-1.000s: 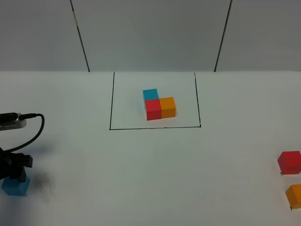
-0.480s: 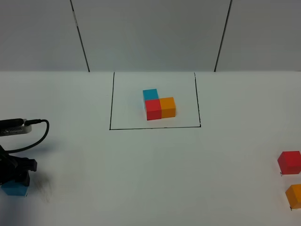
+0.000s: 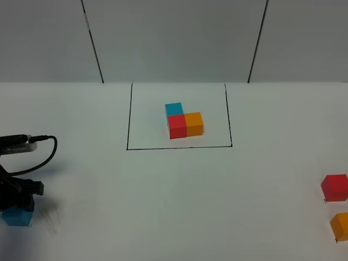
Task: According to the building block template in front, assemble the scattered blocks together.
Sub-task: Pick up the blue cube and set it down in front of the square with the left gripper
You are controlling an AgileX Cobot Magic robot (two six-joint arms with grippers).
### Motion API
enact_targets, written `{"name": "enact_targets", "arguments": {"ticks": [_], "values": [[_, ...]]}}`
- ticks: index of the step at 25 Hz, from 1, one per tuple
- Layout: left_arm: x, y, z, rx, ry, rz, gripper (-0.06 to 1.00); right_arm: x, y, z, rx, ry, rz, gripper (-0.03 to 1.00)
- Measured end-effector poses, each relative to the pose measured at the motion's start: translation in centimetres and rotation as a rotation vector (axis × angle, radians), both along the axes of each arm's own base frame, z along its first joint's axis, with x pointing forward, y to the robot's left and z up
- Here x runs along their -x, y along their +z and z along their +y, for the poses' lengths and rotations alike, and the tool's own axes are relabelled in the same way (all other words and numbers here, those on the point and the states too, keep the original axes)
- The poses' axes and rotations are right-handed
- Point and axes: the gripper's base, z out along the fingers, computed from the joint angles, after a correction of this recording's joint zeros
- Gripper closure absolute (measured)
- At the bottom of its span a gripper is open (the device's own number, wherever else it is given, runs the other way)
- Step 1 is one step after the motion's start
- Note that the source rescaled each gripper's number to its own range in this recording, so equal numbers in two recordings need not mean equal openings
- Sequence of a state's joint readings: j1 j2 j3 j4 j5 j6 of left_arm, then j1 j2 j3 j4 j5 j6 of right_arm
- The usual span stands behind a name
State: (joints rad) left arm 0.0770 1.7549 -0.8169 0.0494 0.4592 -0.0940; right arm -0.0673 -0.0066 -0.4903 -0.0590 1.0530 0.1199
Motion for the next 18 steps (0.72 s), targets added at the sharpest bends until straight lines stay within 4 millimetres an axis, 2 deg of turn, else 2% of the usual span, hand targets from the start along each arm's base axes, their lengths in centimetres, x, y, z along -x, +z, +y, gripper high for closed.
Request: {"name": "enact_targets", "arguments": {"ticks": [5,10,15,18], "values": [[-0.02,0.0,0.0,0.0,0.0,-0.002,0.62,0.0,0.0,0.0,0.0,0.0,0.0,0.1],[-0.02,0.0,0.0,0.001,0.001,-0.002,0.94,0.0,0.0,0.0,0.0,0.0,0.0,0.1],[-0.04,0.02,0.0,-0.001,-0.011,-0.002,0.94,0.0,0.0,0.0,0.0,0.0,0.0,0.1],[-0.4,0.47,-0.16,-0.019,-0.128,0.021,0.94,0.0,0.0,0.0,0.0,0.0,0.0,0.1]]}}
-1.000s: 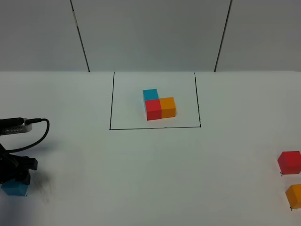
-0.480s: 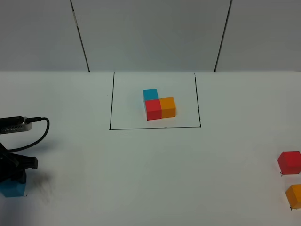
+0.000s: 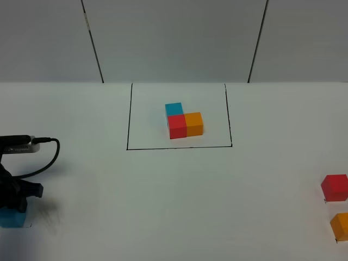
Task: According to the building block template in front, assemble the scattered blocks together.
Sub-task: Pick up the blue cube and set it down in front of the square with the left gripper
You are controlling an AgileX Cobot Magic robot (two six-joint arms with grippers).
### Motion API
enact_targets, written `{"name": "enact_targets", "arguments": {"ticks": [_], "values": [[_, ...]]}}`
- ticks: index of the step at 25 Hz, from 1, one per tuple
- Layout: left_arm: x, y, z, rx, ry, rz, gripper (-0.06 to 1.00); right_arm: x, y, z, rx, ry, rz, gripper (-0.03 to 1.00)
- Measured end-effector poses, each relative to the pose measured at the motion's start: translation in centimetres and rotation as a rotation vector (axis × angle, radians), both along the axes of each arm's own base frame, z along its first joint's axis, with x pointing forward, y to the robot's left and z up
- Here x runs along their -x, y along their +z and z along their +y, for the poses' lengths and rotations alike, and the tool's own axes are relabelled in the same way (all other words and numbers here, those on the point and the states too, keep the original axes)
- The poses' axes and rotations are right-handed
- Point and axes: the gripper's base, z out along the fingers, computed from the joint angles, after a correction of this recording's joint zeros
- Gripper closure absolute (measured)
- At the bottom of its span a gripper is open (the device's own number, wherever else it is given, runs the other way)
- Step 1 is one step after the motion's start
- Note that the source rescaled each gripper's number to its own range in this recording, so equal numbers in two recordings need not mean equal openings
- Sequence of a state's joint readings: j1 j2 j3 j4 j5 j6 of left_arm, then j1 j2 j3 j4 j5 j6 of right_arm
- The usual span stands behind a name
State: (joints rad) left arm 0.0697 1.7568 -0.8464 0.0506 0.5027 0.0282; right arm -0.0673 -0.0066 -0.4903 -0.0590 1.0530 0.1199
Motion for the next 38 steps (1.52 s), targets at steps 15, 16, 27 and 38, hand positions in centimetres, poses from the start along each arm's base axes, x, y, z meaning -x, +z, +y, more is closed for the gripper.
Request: {"name": "enact_targets", "arguments": {"ticks": [15,16,27,38], "values": [[-5.3,15.1,-18.8,-0.196,-1.37,-0.26,0.94,0.0,0.0,0.0,0.0,0.0,0.0,0.1],[-5.3,15.6,-20.5,-0.206,-1.43,-0.302,0.94,0.0,0.0,0.0,0.0,0.0,0.0,0.1],[-6.8,7.3,-29.9,-0.124,-1.601,-0.137,0.94,0.0,0.0,0.0,0.0,0.0,0.0,0.1],[-7.3,1.2,-30.5,-0.082,-1.599,0.006,0.94,0.0,0.0,0.0,0.0,0.0,0.0,0.1]]}}
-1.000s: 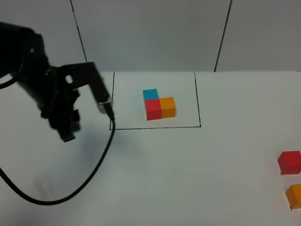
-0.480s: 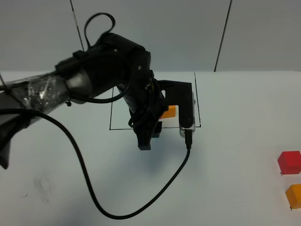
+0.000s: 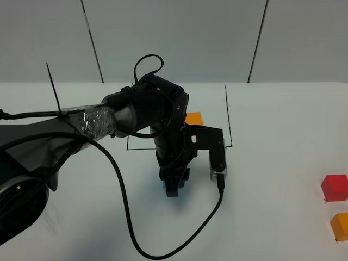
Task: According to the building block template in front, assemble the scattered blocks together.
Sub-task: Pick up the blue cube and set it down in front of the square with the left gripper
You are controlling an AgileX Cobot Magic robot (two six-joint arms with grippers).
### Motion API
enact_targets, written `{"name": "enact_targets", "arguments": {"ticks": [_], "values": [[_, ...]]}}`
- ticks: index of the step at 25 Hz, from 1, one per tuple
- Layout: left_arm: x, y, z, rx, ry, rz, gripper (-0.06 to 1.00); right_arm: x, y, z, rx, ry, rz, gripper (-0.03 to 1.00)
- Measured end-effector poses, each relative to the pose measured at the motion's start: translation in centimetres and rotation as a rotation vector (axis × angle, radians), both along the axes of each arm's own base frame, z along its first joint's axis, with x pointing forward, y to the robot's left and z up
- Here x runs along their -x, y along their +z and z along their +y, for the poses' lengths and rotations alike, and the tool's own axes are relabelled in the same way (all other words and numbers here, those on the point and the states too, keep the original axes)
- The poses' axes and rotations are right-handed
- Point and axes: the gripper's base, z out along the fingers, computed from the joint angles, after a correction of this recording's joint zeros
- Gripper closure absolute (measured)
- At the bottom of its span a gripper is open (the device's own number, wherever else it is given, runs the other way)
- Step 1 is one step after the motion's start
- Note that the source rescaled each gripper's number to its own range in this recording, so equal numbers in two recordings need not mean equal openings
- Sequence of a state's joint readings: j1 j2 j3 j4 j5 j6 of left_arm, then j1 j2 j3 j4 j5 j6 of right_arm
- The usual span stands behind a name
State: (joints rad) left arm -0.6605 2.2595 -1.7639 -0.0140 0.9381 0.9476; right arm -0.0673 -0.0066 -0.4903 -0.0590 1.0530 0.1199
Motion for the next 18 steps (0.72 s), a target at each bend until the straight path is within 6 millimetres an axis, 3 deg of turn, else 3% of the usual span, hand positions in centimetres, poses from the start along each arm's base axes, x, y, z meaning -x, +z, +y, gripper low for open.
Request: {"name": "enact_targets", "arguments": {"ticks": [11,18], "values": [[-0.5,-2.0,-0.6,0.038,0.01,-0.01,0.94,0.0,0.0,0.0,0.0,0.0,0.0,0.1],[-0.5,-2.1,-0.7,0.039,-0.005,-0.011,0.94,0.0,0.0,0.0,0.0,0.0,0.0,0.1]]}}
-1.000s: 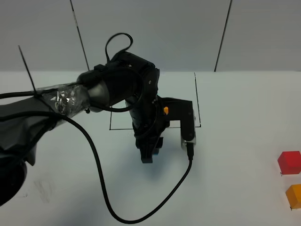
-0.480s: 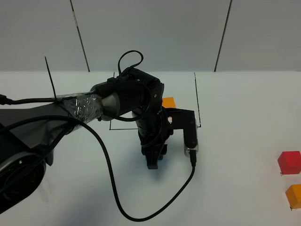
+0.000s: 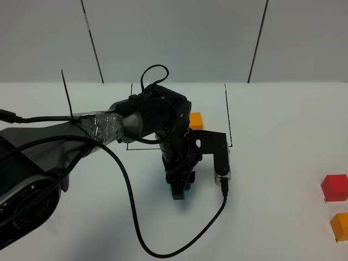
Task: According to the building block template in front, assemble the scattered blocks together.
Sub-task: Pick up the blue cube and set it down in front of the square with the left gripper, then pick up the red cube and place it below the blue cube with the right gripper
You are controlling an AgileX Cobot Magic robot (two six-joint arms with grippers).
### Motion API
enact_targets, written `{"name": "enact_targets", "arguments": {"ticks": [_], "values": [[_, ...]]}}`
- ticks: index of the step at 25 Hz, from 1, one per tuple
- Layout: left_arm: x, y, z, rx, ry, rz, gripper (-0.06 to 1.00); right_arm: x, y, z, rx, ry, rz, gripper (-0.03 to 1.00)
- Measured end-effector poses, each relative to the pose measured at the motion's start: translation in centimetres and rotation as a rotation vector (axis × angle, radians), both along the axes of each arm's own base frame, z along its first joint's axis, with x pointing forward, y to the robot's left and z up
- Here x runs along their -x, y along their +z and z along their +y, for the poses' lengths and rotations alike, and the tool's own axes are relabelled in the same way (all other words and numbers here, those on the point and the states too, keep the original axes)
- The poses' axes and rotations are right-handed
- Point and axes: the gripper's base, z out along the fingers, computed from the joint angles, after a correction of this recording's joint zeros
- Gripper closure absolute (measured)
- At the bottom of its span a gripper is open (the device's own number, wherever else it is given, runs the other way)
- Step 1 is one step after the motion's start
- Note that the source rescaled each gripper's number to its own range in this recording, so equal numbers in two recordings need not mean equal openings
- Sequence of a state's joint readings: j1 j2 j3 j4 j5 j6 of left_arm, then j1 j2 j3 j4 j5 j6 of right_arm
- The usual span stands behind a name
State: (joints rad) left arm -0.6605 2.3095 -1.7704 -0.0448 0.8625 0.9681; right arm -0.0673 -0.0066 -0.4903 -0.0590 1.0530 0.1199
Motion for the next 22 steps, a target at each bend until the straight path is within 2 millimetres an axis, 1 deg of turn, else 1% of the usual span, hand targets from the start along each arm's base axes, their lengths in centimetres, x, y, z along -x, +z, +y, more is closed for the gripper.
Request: {"name": "enact_targets", "arguments": {"ticks": [10,11,12,13,14,16,18,19,21,22], "values": [[0.1,0.0,-0.1,0.007,0.004,0.012,0.94,0.0,0.0,0.0,0.0,0.0,0.0,0.1],[0.1,0.0,-0.1,0.007,0.004,0.013,0.93,0.0,0.0,0.0,0.0,0.0,0.0,0.1],[0.1,0.0,-0.1,0.008,0.005,0.014,0.88,0.0,0.0,0.0,0.0,0.0,0.0,0.1],[0.2,0.0,-0.1,0.009,0.008,0.019,0.8,0.0,0.0,0.0,0.0,0.0,0.0,0.1],[0.2,0.0,-0.1,0.008,0.015,0.022,0.68,0.0,0.0,0.0,0.0,0.0,0.0,0.1],[0.1,0.2,-0.1,0.011,0.032,0.023,0.4,0.0,0.0,0.0,0.0,0.0,0.0,0.1],[-0.1,1.0,-0.3,0.023,0.043,0.014,0.17,0.0,0.0,0.0,0.0,0.0,0.0,0.1],[-0.2,1.7,-0.4,0.029,0.044,0.008,0.07,0.0,0.0,0.0,0.0,0.0,0.0,0.1],[-0.4,3.5,-0.5,0.044,0.047,-0.008,-0.03,0.0,0.0,0.0,0.0,0.0,0.0,0.1],[-0.4,4.5,-0.6,0.053,0.06,-0.017,-0.05,0.0,0.0,0.0,0.0,0.0,0.0,0.1]]}}
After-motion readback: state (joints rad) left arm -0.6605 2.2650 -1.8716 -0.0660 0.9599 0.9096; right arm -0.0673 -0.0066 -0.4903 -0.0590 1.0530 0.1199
